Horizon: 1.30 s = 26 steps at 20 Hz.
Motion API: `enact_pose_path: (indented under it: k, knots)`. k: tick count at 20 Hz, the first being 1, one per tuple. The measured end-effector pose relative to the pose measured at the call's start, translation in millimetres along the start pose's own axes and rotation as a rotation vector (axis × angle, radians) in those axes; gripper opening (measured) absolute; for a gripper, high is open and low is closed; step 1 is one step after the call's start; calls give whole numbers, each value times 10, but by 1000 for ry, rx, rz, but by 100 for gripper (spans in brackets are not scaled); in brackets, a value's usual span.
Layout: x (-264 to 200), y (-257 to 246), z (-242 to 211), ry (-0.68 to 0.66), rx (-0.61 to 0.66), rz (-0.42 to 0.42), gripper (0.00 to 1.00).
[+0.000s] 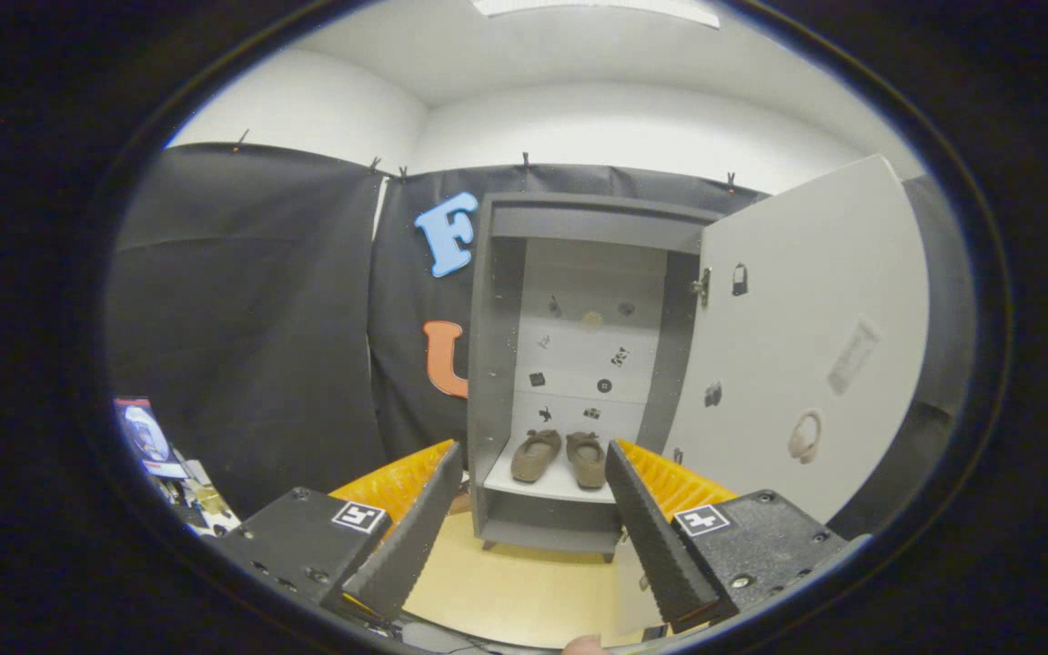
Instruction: Open the shoe cabinet door, grab the shoes and put them into the shoe cabinet, then close the shoe cabinet door.
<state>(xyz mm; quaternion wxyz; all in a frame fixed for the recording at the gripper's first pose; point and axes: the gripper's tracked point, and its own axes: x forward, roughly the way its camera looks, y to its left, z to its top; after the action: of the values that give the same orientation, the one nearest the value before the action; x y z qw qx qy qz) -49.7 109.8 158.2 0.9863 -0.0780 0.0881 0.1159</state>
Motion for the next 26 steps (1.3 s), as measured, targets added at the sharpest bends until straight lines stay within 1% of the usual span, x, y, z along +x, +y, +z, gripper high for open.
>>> enact_pose_path:
  k: [2, 3, 5, 7, 10, 15, 17, 20, 22, 26]
  knots:
    - [-394, -55, 21, -29, -22, 18, 100]
    - [-579, -50, -33, -26, -11, 48, 100]
    - [-896, -135, -96, -31, 25, 81, 100]
    - [-1180, -342, -163, -48, 19, 76, 100]
    - [-1585, -755, -289, -84, 13, 20, 100]
    - [-1988, -1531, -600, -111, 14, -108, 100]
    - [-2047, -1859, -706, -109, 31, -150, 100]
    - [-2008, -2314, -905, -85, 59, -211, 100]
    - [-1914, -2599, -1011, -70, 63, -251, 100]
    - [-1631, -3278, -1225, -34, 63, -368, 100]
